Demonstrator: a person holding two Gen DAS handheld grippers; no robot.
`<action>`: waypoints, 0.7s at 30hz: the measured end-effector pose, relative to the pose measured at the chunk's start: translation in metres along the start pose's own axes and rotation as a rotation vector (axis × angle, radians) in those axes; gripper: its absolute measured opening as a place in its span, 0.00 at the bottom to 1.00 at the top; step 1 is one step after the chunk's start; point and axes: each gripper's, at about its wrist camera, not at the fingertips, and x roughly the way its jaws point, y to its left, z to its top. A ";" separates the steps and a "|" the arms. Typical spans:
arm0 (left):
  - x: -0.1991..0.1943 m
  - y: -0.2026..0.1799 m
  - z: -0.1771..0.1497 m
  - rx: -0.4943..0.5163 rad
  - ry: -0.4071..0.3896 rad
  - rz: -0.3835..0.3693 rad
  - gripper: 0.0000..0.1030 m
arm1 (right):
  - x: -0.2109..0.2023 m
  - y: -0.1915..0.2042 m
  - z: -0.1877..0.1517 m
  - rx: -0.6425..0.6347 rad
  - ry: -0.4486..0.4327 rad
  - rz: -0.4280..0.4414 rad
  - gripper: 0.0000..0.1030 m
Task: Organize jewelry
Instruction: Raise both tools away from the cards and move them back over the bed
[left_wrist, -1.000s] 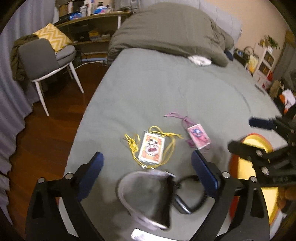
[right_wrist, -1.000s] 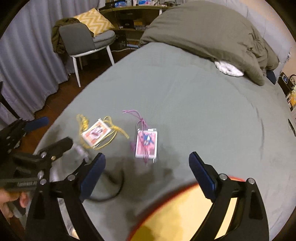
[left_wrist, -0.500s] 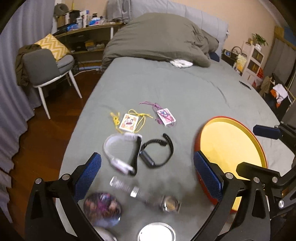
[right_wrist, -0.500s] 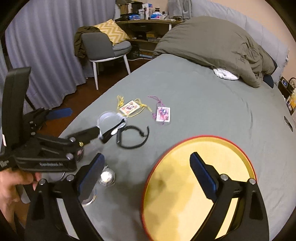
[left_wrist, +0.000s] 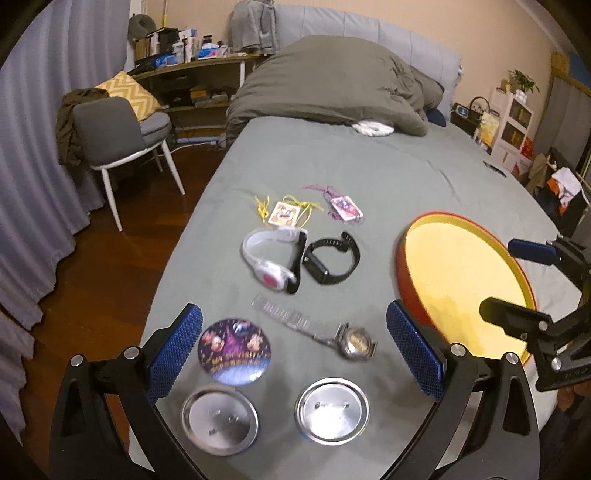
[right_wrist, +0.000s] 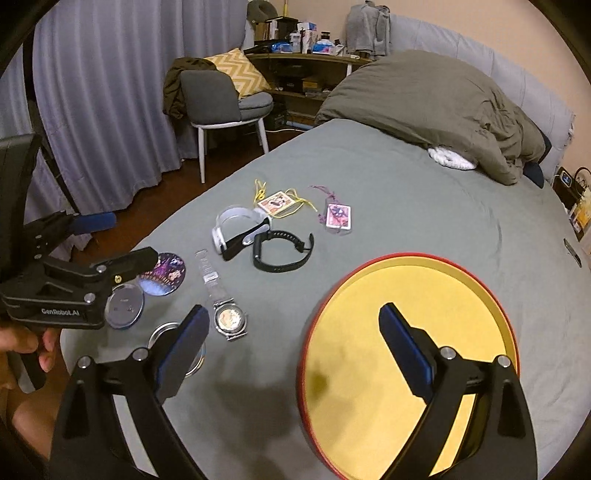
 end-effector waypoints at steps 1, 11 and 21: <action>0.000 0.000 -0.002 0.003 0.001 0.007 0.95 | 0.000 0.001 -0.001 0.000 0.000 0.000 0.86; 0.003 -0.008 -0.017 0.015 0.029 0.017 0.95 | -0.007 0.010 -0.012 0.004 -0.003 0.026 0.86; 0.019 -0.007 -0.036 -0.013 0.084 0.038 0.95 | 0.009 0.022 -0.034 0.036 0.022 0.006 0.86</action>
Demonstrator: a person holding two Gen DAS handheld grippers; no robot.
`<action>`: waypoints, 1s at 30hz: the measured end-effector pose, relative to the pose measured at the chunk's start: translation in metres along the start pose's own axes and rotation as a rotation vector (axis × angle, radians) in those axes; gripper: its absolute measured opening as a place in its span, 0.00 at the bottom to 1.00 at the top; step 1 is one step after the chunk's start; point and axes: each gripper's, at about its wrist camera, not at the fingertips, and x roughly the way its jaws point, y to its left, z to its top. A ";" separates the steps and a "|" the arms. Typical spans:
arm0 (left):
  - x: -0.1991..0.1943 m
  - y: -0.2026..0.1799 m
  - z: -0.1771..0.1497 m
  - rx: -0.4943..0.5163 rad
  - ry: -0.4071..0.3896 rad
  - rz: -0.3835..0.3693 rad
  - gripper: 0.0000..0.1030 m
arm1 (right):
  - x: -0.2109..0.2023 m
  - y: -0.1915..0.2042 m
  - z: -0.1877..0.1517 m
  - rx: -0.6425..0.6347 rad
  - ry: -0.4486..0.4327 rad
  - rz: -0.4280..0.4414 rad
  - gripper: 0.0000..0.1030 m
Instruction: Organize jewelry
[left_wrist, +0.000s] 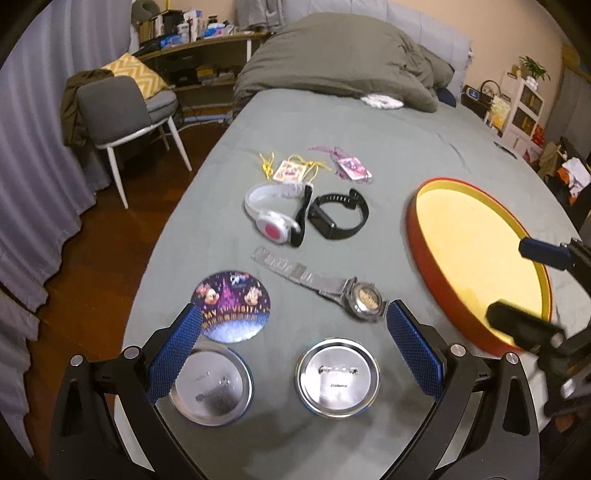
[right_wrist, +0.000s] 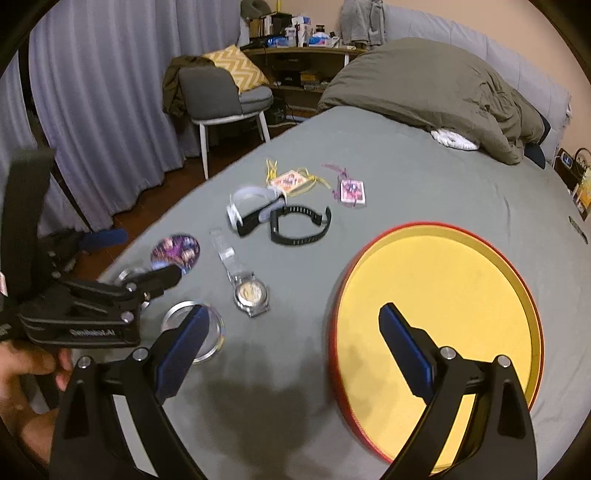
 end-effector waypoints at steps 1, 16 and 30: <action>0.002 0.000 -0.001 0.001 0.006 0.007 0.95 | 0.004 0.004 -0.004 -0.012 0.008 -0.011 0.86; 0.040 0.016 -0.035 -0.091 0.061 0.041 0.95 | 0.058 0.037 -0.051 0.032 0.027 0.028 0.86; 0.060 -0.004 -0.048 0.025 0.006 0.147 0.95 | 0.079 0.033 -0.066 0.067 0.045 -0.022 0.92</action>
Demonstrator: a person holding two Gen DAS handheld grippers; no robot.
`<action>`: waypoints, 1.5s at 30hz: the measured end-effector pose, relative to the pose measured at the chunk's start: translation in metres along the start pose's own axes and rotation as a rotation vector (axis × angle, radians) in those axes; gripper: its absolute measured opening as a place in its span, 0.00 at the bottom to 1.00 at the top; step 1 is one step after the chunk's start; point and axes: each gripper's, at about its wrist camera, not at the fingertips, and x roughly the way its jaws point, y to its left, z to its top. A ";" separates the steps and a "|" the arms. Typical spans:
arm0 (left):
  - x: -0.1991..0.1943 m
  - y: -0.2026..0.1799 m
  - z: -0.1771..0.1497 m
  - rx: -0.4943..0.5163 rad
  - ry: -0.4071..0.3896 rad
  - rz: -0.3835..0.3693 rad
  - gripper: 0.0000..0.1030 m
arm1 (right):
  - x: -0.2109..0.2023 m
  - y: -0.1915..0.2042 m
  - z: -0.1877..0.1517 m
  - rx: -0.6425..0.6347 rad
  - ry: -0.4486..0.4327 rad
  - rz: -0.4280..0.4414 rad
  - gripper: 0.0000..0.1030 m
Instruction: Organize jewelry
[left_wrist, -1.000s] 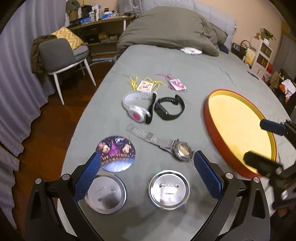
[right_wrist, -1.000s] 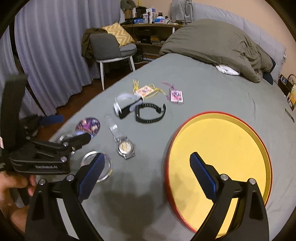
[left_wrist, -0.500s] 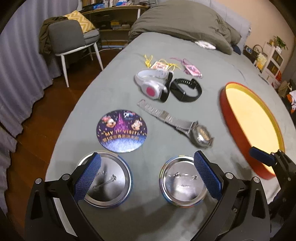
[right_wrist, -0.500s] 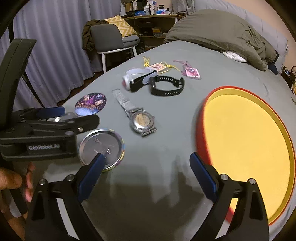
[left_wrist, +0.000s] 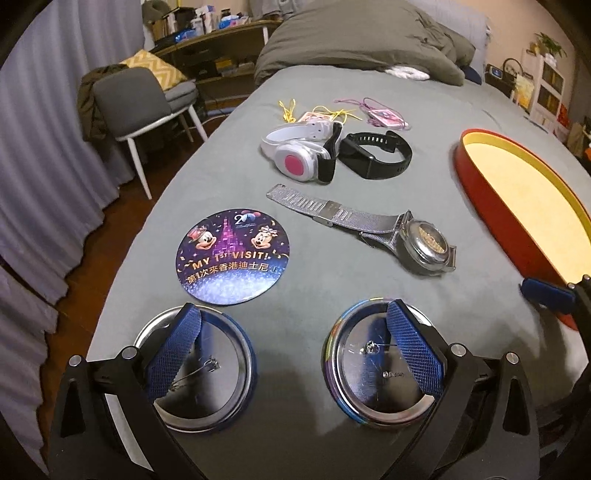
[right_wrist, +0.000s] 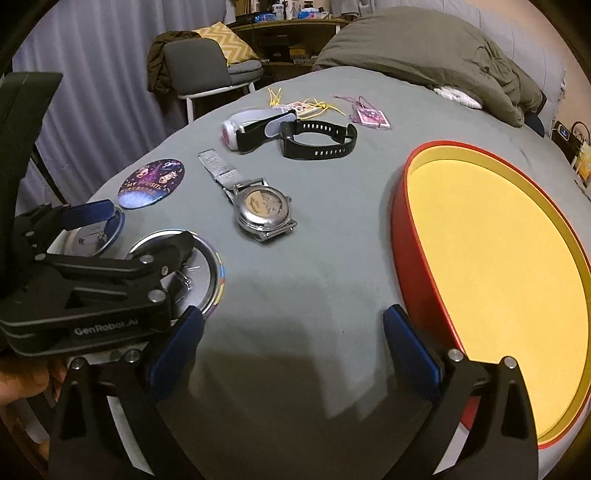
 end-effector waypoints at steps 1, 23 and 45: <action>0.000 0.000 0.000 0.002 -0.002 0.003 0.95 | 0.000 0.000 0.000 -0.001 -0.005 0.000 0.92; -0.002 0.004 -0.007 -0.007 -0.058 0.002 0.95 | 0.001 0.001 -0.002 -0.004 -0.012 -0.007 0.92; -0.002 0.003 -0.008 -0.008 -0.059 0.002 0.95 | 0.001 0.000 -0.002 -0.005 -0.011 -0.007 0.92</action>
